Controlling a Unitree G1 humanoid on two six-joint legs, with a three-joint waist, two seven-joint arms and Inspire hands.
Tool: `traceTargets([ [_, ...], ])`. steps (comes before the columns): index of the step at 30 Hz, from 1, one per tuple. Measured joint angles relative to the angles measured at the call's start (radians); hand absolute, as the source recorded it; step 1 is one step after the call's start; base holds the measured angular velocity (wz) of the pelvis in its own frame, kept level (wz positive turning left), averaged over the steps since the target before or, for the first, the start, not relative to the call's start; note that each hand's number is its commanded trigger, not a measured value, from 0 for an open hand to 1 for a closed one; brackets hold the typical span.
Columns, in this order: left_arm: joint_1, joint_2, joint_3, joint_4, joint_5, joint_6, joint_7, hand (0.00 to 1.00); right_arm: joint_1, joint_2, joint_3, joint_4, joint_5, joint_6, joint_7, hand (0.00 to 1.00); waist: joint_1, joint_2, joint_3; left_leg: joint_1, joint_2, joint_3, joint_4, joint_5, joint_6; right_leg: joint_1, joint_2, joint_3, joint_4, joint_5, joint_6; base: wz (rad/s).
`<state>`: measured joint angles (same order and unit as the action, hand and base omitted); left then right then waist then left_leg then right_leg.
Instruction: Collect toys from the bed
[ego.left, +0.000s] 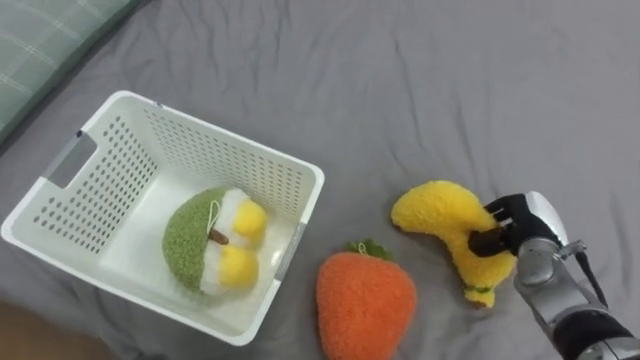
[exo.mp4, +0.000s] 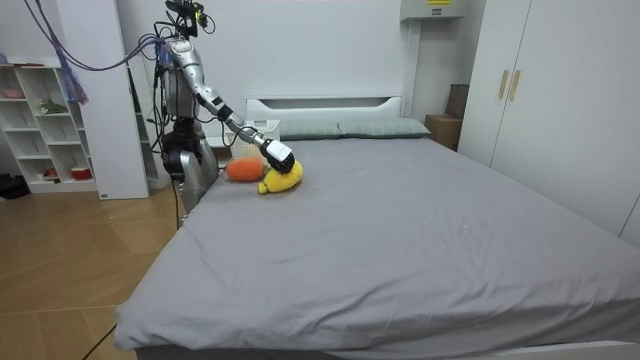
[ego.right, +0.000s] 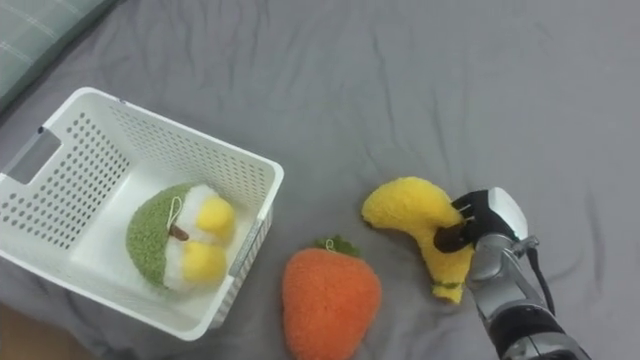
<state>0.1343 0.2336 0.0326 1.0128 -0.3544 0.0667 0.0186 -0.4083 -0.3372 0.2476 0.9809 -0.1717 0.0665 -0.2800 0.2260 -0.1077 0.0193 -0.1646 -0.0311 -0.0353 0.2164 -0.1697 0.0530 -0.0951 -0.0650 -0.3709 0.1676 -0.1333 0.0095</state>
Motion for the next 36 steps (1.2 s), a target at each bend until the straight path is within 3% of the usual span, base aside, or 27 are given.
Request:
traceTargets([
  [3,0.019,-0.001,0.001,0.001,-0.004,0.000,-0.001,0.00,0.028,-0.006,-0.001,-0.065,-0.004,0.000,0.003,1.00,-0.012,0.007,-0.0042,0.040,0.000,0.005,-0.014,0.000,0.000,0.032,-0.001,0.006,0.000,0.000,0.001,-0.06],
  [6,0.037,-0.004,0.014,-0.003,-0.004,-0.001,-0.001,0.00,0.092,-0.013,-0.027,-0.236,-0.024,0.001,0.011,1.00,-0.027,0.013,-0.0084,0.064,0.000,0.012,-0.020,0.000,0.000,0.049,-0.001,0.012,0.000,-0.003,0.004,-0.06],
  [11,0.065,-0.011,0.050,-0.026,0.000,0.001,-0.001,0.00,0.119,-0.034,-0.037,-0.449,-0.024,0.001,0.022,1.00,-0.054,0.024,-0.0129,0.120,0.002,0.027,-0.033,0.000,0.000,0.093,-0.003,0.029,-0.002,-0.004,0.006,-0.10],
  [19,0.101,-0.054,0.125,-0.014,0.019,0.000,-0.004,0.00,0.170,-0.040,-0.131,-0.776,-0.052,0.022,0.083,1.00,-0.066,0.044,-0.0208,0.167,0.001,0.047,-0.050,-0.002,0.003,0.131,-0.002,0.044,0.003,-0.007,0.010,-0.07],
  [30,0.128,-0.067,0.138,-0.013,0.033,-0.004,-0.010,0.00,0.175,-0.026,-0.147,-1.021,-0.042,0.023,0.199,1.00,-0.051,0.043,-0.0185,0.194,0.001,0.047,-0.054,-0.002,0.004,0.158,-0.002,0.041,0.003,-0.007,0.010,0.00],
  [34,0.116,-0.067,0.137,-0.012,0.031,-0.004,-0.012,0.00,0.174,-0.018,-0.107,-1.054,-0.053,0.024,0.233,1.00,-0.026,0.039,-0.0163,0.195,0.001,0.045,-0.054,-0.002,0.004,0.160,-0.002,0.044,0.003,-0.008,0.011,0.01],
  [36,0.115,-0.068,0.129,-0.012,0.034,-0.003,-0.012,0.00,0.174,-0.006,-0.065,-1.086,-0.093,0.052,0.263,1.00,-0.019,0.036,-0.0144,0.193,0.001,0.042,-0.054,-0.003,0.004,0.160,-0.003,0.037,0.003,-0.008,0.011,0.04],
])
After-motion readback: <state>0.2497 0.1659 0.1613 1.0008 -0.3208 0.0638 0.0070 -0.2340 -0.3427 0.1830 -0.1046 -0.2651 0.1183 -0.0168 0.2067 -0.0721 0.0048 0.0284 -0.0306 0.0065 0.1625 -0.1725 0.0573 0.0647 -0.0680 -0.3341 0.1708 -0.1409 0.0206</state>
